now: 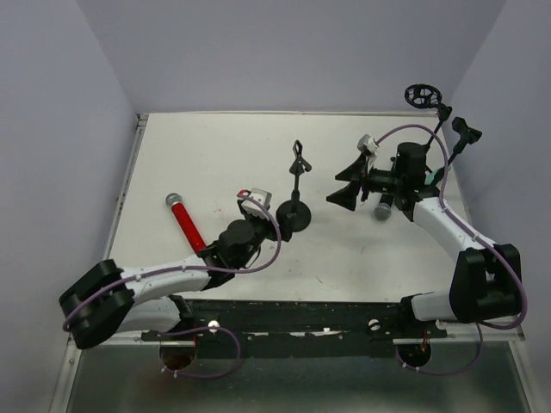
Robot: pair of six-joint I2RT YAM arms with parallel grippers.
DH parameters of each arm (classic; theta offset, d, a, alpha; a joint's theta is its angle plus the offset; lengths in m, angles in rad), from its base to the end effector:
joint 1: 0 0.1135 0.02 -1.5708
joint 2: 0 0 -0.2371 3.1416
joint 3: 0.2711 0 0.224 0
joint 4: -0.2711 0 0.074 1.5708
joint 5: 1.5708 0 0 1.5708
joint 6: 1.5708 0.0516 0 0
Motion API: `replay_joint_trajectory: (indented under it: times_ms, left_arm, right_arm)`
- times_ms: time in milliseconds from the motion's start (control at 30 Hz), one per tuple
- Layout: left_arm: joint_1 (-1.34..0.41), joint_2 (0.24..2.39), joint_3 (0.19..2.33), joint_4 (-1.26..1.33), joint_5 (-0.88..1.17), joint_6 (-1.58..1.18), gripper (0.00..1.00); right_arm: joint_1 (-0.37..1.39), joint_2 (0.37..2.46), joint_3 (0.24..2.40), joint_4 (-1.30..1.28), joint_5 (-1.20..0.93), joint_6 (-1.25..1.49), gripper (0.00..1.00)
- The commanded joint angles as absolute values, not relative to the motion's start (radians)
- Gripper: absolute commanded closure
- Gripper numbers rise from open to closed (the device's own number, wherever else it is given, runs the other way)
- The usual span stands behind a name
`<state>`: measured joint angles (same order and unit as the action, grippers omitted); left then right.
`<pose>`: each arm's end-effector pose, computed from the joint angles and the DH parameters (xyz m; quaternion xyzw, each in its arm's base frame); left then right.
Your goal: Attach the microphones to the stand
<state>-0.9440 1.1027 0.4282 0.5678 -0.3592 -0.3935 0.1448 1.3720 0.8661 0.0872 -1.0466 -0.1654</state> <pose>0.1558 -0.1843 0.2241 0.0840 0.7367 -0.3035 0.5984 0.2728 0.0849 0.2532 -0.3812 0.6756 0.4142 0.4761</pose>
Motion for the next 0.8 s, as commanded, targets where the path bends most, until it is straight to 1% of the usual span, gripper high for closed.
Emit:
replay_joint_trajectory:
  times_ms: [0, 167, 267, 400, 500, 667, 767]
  left_arm:
    - [-1.0, 1.313, 0.527, 0.964, -0.641, -0.217, 0.12]
    - [-1.011, 1.468, 0.594, 1.155, -0.664, -0.106, 0.19]
    - [-1.011, 1.537, 0.64, 1.177, -0.669, -0.077, 0.22]
    - [-1.014, 1.617, 0.701, 1.213, -0.716, -0.034, 0.3]
    - [-1.015, 1.661, 0.722, 1.265, -0.742, 0.027, 0.42]
    - [-1.014, 1.68, 0.727, 1.282, -0.724, 0.043, 0.72]
    - [-1.014, 1.683, 0.716, 1.296, -0.69, 0.066, 0.83]
  right_arm:
    - [0.144, 1.397, 0.902, 0.055, -1.094, -0.161, 0.0]
    - [0.144, 1.408, 0.922, 0.017, -1.112, -0.176, 0.0]
    - [0.143, 1.408, 0.927, 0.009, -1.109, -0.184, 0.0]
    - [0.144, 1.407, 0.928, 0.002, -1.112, -0.192, 0.0]
    - [0.143, 1.407, 0.931, 0.002, -1.109, -0.199, 0.0]
    - [0.144, 1.411, 0.933, -0.026, -1.104, -0.212, 0.0]
    - [0.144, 1.413, 0.933, -0.029, -1.106, -0.213, 0.0]
